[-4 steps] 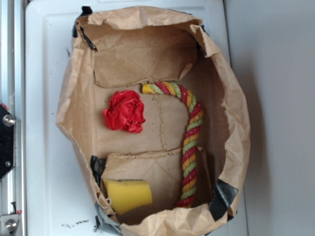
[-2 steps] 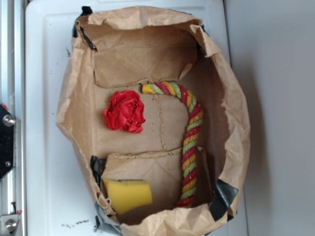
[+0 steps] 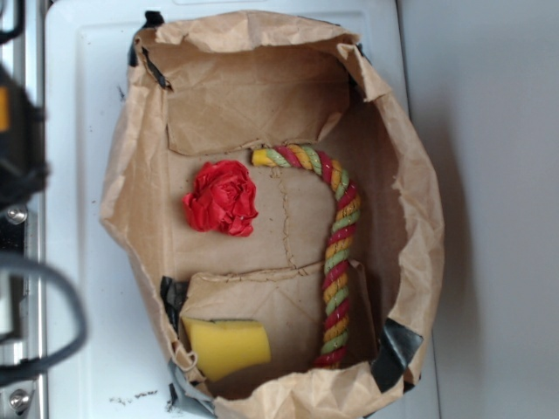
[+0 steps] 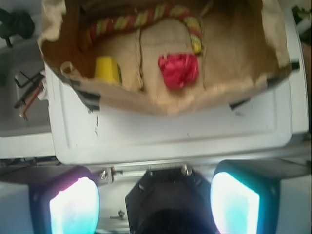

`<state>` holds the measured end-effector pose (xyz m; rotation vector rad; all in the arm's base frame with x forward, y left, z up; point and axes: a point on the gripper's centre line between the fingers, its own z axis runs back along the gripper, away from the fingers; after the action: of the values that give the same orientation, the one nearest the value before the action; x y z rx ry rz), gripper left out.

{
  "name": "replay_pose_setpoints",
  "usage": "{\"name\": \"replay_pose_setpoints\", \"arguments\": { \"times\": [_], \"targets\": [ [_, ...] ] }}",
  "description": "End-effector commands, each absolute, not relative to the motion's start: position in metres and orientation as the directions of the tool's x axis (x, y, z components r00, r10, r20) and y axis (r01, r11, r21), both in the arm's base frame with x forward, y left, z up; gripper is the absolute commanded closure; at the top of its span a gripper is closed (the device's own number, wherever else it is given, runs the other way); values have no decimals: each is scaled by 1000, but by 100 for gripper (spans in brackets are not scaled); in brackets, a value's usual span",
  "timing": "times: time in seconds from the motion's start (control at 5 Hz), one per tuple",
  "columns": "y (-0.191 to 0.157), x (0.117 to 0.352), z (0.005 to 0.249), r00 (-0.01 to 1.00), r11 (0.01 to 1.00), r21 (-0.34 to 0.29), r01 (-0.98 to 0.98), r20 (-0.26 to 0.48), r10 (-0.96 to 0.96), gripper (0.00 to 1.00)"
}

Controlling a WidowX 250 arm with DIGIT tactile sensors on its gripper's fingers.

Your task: Grab the red paper.

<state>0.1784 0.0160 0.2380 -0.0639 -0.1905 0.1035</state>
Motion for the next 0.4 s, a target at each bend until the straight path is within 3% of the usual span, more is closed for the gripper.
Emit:
{"name": "replay_pose_setpoints", "arguments": {
  "times": [0.0, 0.2],
  "targets": [
    [40, 226, 212, 963, 987, -10, -158, 220, 156, 0],
    [47, 251, 196, 960, 982, 12, -188, 216, 181, 0]
  ]
}}
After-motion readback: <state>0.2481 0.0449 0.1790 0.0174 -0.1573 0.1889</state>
